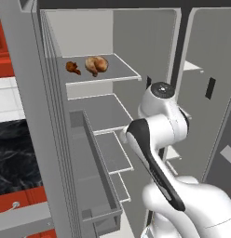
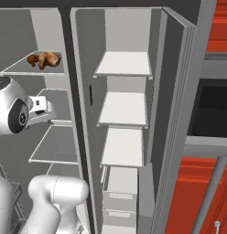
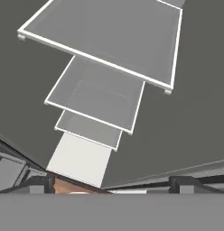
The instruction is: Gather the bell pepper and tomato from the fridge and place them on a tray on the dining counter. Then gather the chicken drumsticks from the fridge and place them on the other tray.
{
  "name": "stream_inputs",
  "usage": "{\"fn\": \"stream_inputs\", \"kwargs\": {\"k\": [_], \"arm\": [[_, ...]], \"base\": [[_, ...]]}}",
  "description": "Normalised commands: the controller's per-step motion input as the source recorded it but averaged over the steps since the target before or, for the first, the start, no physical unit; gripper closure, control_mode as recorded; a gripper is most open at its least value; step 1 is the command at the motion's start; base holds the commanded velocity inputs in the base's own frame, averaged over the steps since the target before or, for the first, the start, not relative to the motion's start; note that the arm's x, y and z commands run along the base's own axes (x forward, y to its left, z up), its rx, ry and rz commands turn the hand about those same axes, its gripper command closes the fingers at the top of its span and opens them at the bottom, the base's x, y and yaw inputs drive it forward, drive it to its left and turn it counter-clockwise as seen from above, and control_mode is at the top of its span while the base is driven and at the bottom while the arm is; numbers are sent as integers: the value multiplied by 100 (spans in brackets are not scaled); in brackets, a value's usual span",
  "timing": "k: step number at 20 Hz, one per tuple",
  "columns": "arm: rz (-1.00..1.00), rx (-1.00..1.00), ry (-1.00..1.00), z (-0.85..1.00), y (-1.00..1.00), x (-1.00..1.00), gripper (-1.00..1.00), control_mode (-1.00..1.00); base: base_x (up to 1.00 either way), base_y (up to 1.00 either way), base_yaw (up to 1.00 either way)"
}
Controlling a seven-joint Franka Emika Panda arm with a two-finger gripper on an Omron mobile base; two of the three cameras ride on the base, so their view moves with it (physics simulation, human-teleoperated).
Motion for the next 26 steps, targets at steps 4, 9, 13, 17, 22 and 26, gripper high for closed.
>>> {"fn": "stream_inputs", "kwargs": {"k": [4,9,13,17,22,26], "arm": [[13,0,-29,42,47,39,-100,-100],[8,0,-40,24,48,9,-100,-100],[3,8,-23,59,15,35,-100,-100],[0,19,-10,72,6,60,-100,-100],[0,22,2,67,2,54,-100,-100],[-2,17,9,50,0,54,-100,-100]], "base": [[0,0,0],[0,0,0],[0,0,0],[0,0,0],[0,0,0],[0,0,0]]}}
